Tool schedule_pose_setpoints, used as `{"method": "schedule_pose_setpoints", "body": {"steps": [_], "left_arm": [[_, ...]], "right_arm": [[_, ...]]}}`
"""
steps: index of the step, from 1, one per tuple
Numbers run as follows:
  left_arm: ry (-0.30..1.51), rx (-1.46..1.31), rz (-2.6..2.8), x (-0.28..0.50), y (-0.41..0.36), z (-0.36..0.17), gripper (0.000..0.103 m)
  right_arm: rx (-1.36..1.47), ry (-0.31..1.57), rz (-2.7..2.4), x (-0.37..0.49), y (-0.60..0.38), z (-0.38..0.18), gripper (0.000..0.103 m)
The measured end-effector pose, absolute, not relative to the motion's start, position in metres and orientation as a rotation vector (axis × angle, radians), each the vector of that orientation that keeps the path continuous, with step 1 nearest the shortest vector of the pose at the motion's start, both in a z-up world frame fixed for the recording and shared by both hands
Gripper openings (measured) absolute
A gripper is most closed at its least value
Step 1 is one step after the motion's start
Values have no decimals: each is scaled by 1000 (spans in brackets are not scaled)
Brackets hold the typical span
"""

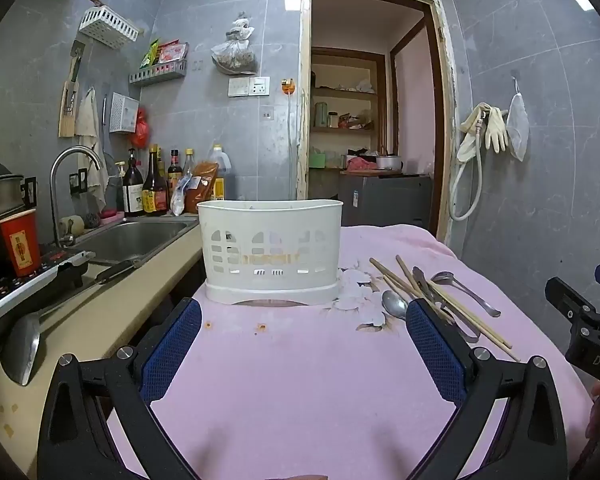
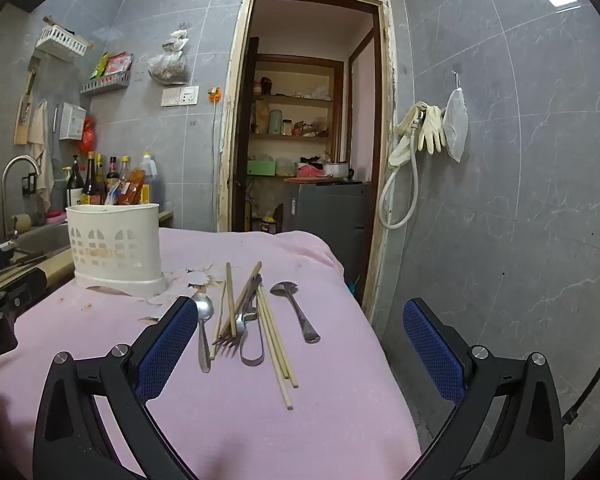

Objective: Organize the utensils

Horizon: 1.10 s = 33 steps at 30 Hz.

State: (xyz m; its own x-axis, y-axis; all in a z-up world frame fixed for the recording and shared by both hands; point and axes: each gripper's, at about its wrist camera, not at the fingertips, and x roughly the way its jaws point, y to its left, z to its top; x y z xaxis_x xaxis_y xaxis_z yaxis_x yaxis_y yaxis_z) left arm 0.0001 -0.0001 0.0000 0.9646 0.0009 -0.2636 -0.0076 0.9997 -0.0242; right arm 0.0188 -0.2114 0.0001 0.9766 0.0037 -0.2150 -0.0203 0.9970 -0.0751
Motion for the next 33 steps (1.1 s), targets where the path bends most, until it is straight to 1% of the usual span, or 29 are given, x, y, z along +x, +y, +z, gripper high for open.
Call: {"method": "schedule_pose_setpoints", "body": {"steps": [8, 9, 13, 33], "left_arm": [[277, -26, 6, 0, -2, 0, 100], [279, -26, 7, 3, -2, -9, 100], [276, -21, 9, -2, -5, -13, 100], [308, -42, 0, 6, 5, -8, 100]], "right_arm": [[-80, 220, 15, 21, -212, 2, 103], [-78, 220, 16, 21, -213, 2, 103], [-77, 220, 20, 19, -210, 0, 103], [-82, 225, 27, 22, -211, 0, 103]]}}
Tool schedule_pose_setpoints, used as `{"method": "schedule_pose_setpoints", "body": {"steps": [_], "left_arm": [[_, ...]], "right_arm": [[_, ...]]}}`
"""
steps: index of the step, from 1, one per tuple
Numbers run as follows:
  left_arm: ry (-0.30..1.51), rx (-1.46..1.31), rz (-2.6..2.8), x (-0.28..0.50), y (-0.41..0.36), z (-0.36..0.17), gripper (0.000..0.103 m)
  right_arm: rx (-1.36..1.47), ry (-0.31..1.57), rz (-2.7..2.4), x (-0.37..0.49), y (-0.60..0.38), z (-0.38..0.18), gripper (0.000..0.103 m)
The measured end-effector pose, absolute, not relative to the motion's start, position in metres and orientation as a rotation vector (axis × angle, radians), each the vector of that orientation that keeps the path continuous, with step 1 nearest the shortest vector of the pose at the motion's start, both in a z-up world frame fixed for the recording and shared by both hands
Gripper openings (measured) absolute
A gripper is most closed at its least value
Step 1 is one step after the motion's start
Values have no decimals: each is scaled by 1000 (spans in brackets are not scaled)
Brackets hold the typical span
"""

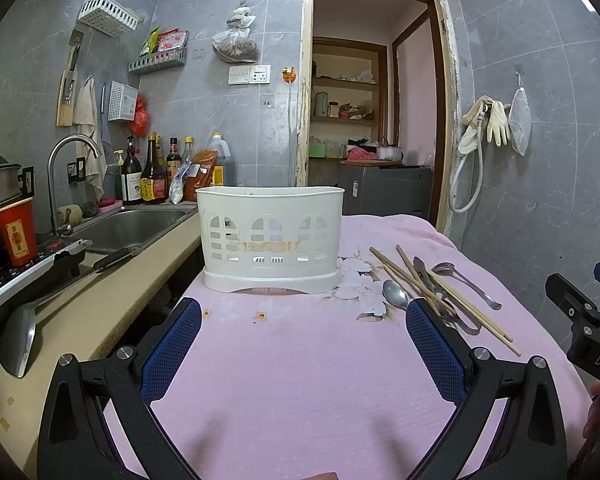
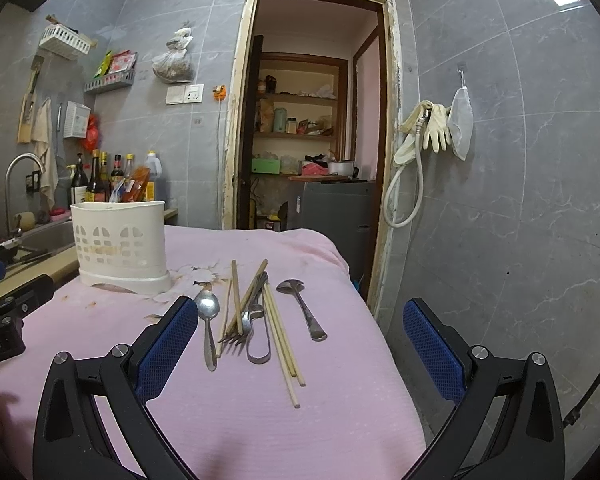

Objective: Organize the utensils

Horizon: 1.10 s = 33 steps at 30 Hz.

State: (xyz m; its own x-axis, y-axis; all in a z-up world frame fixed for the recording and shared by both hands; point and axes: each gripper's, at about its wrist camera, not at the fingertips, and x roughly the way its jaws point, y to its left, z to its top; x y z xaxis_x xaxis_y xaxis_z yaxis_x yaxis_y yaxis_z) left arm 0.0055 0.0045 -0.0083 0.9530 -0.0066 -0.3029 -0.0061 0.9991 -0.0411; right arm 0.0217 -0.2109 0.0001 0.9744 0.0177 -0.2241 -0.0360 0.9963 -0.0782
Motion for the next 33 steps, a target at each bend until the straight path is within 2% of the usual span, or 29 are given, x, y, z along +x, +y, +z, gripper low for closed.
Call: {"method": "schedule_pose_setpoints", "body": {"steps": [33], "left_arm": [[311, -40, 0, 7, 4, -9, 100]], "right_arm": [[-76, 249, 37, 23, -207, -5, 103]]}}
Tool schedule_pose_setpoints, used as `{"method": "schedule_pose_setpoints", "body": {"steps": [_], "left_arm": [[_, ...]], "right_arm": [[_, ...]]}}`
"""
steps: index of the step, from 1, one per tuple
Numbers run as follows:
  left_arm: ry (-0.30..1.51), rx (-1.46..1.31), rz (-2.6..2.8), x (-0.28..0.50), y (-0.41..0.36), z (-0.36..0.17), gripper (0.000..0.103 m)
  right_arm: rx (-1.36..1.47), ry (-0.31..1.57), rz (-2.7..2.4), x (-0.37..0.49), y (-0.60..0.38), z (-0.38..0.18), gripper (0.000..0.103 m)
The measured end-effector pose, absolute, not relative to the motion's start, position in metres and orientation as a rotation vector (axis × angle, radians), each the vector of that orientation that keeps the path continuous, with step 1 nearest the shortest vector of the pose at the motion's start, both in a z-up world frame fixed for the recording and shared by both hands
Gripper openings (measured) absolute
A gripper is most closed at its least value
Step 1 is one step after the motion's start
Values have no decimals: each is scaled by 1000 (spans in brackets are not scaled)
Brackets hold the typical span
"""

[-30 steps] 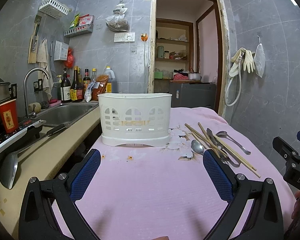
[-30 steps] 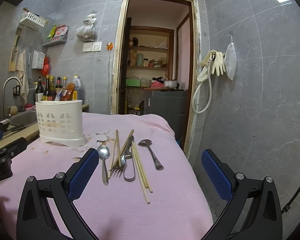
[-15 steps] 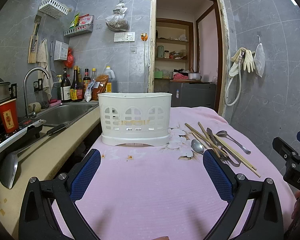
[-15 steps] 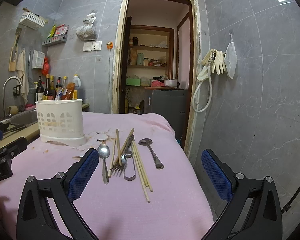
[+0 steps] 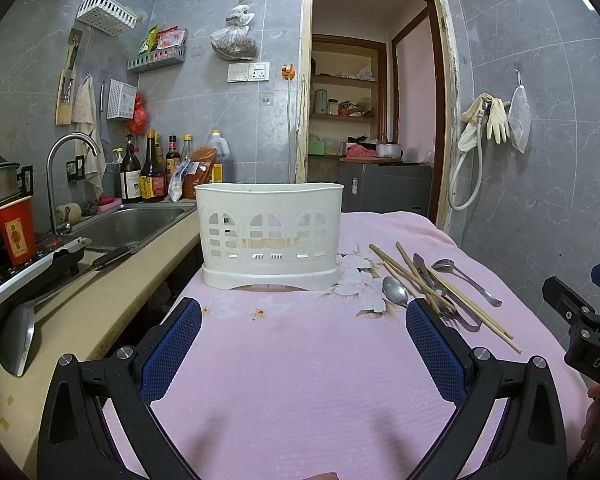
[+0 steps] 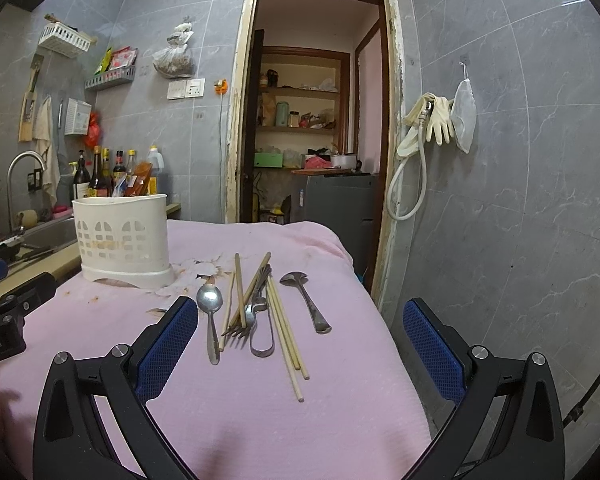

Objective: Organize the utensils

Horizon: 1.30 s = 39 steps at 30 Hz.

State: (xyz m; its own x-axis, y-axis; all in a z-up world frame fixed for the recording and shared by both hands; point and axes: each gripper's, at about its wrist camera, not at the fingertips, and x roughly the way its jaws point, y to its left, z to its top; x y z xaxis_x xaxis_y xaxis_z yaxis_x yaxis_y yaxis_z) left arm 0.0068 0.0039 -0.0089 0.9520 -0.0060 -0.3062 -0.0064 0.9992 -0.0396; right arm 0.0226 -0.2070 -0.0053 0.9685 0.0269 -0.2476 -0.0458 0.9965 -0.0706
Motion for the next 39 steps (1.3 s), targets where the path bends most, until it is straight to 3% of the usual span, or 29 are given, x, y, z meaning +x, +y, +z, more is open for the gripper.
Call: {"method": "schedule_pose_setpoints", "body": {"steps": [39], "left_arm": [[344, -47, -13, 17, 4, -3, 100]], "right_arm": [[-86, 296, 42, 34, -214, 0, 103]]}}
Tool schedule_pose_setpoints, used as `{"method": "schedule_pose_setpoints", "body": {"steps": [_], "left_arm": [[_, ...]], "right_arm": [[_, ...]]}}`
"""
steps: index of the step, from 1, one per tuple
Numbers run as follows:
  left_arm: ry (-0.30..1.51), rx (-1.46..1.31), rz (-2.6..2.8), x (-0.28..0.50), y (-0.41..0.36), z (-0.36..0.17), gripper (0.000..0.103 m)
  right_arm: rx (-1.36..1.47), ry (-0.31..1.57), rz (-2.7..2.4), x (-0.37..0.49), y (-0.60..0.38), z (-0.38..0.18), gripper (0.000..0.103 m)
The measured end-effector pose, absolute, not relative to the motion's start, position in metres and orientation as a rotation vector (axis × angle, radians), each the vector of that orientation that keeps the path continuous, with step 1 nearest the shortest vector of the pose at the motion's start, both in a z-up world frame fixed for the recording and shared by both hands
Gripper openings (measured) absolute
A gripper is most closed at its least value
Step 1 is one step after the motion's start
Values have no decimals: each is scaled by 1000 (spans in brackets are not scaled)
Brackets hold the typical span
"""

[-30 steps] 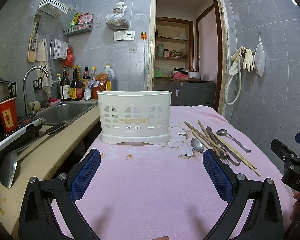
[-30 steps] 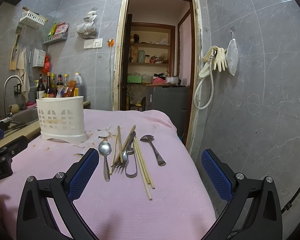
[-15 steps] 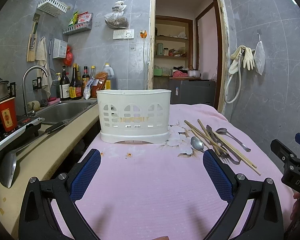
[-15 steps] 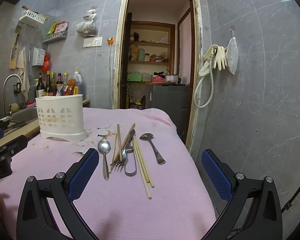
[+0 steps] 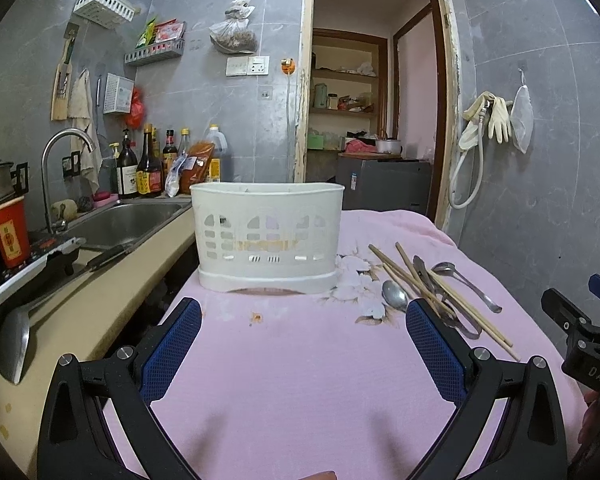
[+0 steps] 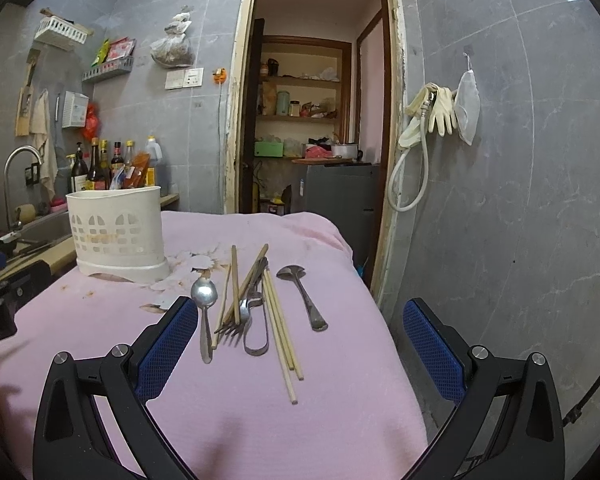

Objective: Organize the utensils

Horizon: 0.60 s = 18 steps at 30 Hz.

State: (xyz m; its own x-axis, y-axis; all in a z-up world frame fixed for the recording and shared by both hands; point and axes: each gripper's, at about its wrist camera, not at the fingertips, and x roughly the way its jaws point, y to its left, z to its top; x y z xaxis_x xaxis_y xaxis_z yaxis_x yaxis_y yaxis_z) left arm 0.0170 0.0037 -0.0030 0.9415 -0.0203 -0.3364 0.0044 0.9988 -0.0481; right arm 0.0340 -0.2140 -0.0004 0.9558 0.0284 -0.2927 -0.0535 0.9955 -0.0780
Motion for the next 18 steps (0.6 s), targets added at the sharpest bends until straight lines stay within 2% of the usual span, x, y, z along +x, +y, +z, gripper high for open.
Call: {"method": "schedule_pose_setpoints", "body": {"steps": [18], "left_arm": [[507, -73, -95, 87, 1, 27, 100]], "right_arm": [[-172, 311, 253, 96, -240, 30, 103]]}}
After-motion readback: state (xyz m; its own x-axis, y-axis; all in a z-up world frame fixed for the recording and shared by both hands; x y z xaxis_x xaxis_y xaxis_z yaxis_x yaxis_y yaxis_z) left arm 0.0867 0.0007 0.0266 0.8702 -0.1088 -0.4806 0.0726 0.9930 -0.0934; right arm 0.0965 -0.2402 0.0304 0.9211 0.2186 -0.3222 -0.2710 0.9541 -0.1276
